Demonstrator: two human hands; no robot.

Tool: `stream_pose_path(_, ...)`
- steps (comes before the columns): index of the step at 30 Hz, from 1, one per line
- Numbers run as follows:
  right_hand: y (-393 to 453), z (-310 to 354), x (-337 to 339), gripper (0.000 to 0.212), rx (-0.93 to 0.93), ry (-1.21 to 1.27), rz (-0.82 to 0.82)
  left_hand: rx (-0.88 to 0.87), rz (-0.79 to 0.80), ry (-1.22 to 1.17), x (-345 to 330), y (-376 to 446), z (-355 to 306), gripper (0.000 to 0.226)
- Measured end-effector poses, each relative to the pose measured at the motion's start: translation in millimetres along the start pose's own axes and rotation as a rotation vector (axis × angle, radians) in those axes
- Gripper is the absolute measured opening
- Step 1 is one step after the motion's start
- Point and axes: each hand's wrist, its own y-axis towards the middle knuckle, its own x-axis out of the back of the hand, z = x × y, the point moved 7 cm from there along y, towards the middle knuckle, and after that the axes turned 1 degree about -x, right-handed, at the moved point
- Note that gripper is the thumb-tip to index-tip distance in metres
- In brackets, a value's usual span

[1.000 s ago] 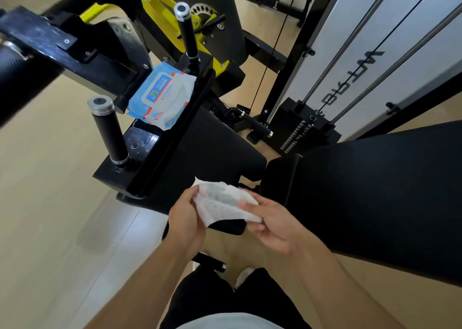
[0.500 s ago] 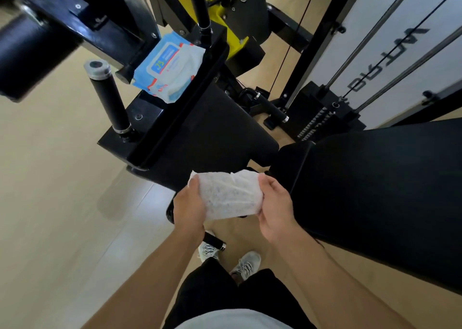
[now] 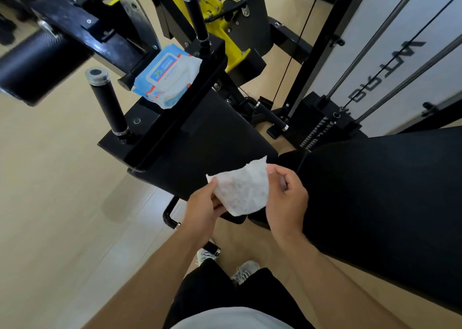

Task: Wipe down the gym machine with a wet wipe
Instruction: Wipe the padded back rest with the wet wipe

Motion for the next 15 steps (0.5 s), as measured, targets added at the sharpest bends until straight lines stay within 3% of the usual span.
stream_pose_path(6, -26, 17, -27, 0.030, 0.500, -0.330, 0.367, -0.025, 0.110, 0.005, -28, -12, -4, 0.041)
stream_pose_path(8, -35, 17, -29, 0.032, 0.612, -0.462, 0.437, -0.013, 0.128, -0.053, -34, -17, -5, 0.057)
stream_pose_path(10, -39, 19, -24, 0.033, 0.644, -0.500, 0.459, -0.027, 0.174, -0.034, -40, -19, -7, 0.068)
stream_pose_path(13, -46, 20, -10, 0.027, 0.616, -0.312, 0.484, -0.048, 0.179, -0.041, -43, -20, -7, 0.042)
stream_pose_path(15, -44, 21, 4, 0.024, 0.488, -0.121, 0.424, -0.058, 0.170, -0.073, -43, -20, -8, 0.035)
